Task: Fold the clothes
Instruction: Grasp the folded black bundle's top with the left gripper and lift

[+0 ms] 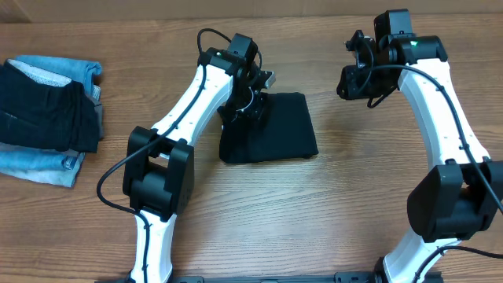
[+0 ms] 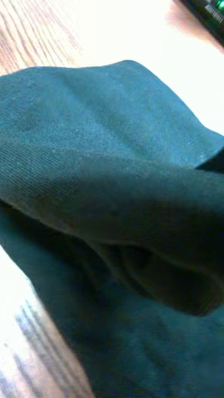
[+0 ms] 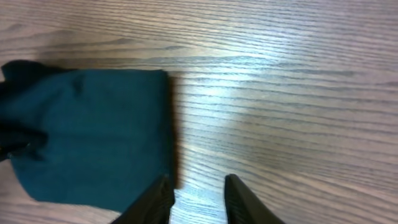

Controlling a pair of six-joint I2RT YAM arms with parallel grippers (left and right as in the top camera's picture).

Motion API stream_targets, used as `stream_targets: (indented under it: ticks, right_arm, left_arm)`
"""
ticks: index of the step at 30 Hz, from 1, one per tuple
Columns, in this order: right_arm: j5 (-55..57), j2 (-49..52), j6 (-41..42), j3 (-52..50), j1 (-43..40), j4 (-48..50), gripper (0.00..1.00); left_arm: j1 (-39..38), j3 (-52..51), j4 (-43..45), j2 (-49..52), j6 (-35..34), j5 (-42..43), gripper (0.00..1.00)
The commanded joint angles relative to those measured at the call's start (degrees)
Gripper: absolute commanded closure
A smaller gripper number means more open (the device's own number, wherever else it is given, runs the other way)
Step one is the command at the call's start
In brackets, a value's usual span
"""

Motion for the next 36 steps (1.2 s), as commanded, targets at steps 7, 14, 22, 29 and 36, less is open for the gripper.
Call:
stream_targets:
  ticks: [7,14,22,29,36]
  right_arm:
    - [0.8,1.3,0.0,0.9,-0.6,1.1,0.74]
    - [-3.4,1.6,-1.2,-1.4,-2.0,3.1,0.96]
    - [-2.8,1.6,-1.5,-1.4,-7.3,2.5,0.96]
    - [-1.4,1.6,-1.6,-1.4,-10.9,1.7,0.96]
    - [-1.4,1.6,-1.7,-1.4,-13.5,1.6,0.96]
  left_arm:
    - [3.1,12.8,-14.6,-0.3,-0.4,-6.5,0.96]
    - [2.5,13.2,-15.4,-0.2,-3.7,-10.6,0.96]
    - [-6.5,19.5,-10.9,-0.2,-6.5,-6.8,0.96]
    - [-8.2,27.9,-7.7,0.6,-10.5,3.7,0.96]
    - [-9.8,27.9,0.8,5.9,-13.1,8.5,0.96]
